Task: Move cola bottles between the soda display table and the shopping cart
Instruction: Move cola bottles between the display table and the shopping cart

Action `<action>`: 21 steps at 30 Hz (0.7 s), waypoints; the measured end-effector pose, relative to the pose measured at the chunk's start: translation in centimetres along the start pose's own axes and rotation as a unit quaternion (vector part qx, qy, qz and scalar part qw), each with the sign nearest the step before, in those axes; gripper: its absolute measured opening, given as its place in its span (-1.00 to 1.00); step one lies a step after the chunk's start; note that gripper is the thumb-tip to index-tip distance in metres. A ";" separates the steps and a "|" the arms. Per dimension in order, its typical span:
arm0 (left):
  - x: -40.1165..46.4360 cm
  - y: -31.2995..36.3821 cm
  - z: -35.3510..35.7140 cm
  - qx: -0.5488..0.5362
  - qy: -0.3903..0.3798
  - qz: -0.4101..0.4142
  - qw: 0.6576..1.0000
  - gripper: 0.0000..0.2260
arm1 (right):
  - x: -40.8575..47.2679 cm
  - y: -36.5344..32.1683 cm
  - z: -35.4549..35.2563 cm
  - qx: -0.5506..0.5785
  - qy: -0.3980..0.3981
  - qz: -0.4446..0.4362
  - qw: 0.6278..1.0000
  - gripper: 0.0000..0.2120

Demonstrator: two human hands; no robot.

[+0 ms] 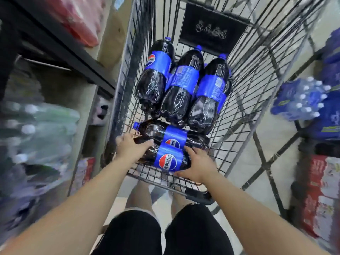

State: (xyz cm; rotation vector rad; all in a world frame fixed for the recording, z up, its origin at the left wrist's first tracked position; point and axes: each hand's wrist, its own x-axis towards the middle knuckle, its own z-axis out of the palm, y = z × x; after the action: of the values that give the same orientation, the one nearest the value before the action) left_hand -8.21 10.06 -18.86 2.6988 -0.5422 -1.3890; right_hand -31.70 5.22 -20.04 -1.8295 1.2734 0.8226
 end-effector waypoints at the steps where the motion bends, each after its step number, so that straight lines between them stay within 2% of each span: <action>1: 0.0 0.0 0.6 -0.015 0.015 -0.010 1.000 -0.23 | 0.3 0.3 0.1 -0.005 0.002 -0.005 1.000 0.07; 5: 0.1 0.8 3.0 -0.125 0.078 -0.081 0.986 -0.14 | 1.2 0.9 0.7 -0.045 0.011 -0.033 0.998 0.10; 10: -0.1 1.5 5.0 -0.273 0.113 -0.222 0.929 0.04 | 2.2 0.9 2.0 -0.061 0.011 -0.048 0.997 0.22; 13: 0.8 1.5 5.6 -0.304 0.112 -0.243 0.914 0.10 | 2.7 0.9 2.6 -0.059 0.018 -0.042 0.997 0.25; 16: 2.1 1.6 5.5 -0.330 0.126 -0.265 0.897 0.07 | 2.9 0.7 3.1 -0.058 0.024 -0.032 0.998 0.27; 21: 2.3 2.0 5.3 -0.318 0.151 -0.281 0.893 0.03 | 3.1 0.4 3.3 -0.054 0.037 -0.035 0.997 0.11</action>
State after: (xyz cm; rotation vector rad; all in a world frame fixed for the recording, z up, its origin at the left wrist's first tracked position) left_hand -11.80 7.99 -23.38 2.4805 0.6607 -0.9316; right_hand -31.45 6.51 -24.43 -1.9955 1.2237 0.8049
